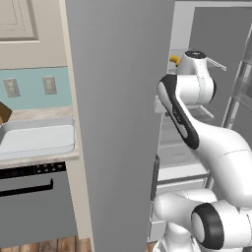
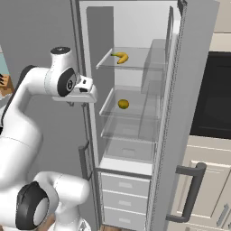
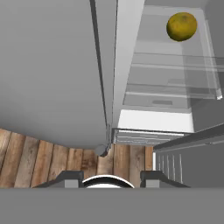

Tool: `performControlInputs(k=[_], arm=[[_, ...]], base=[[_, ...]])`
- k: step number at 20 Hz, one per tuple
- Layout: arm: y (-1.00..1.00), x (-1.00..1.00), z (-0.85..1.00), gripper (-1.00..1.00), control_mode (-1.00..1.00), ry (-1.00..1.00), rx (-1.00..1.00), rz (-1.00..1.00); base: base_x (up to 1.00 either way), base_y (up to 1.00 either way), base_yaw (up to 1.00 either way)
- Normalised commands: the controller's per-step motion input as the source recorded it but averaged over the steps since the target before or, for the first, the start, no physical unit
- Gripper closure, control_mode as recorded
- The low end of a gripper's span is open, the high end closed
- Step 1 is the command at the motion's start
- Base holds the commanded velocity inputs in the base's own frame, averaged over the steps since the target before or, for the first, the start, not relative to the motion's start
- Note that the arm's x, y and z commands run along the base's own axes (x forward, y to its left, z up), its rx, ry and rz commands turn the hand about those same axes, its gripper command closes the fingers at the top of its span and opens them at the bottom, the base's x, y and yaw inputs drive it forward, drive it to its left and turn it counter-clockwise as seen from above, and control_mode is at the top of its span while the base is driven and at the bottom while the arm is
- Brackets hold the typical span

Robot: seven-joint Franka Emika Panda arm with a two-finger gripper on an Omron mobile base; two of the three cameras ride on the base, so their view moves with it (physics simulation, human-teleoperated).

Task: Pick the banana and orange from the fridge and place them inside the tupperware on the counter.

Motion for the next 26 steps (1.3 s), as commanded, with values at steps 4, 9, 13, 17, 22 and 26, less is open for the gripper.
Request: performControlInputs(k=[4, 9, 13, 17, 22, 26], arm=[[0.00, -0.20, 0.00, -1.00, -1.00, -0.06, 0.00, 0.00], [-0.14, -0.54, 0.00, -1.00, -1.00, -0.08, 0.00, 0.00], [-0.25, -0.56, 0.01, -1.00, -1.00, -0.23, 0.00, 0.01], [-0.08, -0.23, 0.13, -1.00, -1.00, -0.31, 0.00, 0.02], [-0.01, 0.00, 0.20, -1.00, -1.00, -0.26, 0.00, 0.01], [-0.12, 0.04, 0.21, -1.00, -1.00, -0.24, -0.01, 0.00]], base=[[0.00, 0.00, 0.00], [0.00, 0.00, 0.00], [0.00, 0.00, 0.00], [0.00, 0.00, 0.00], [0.00, 0.00, 0.00], [0.00, 0.00, 0.00]])
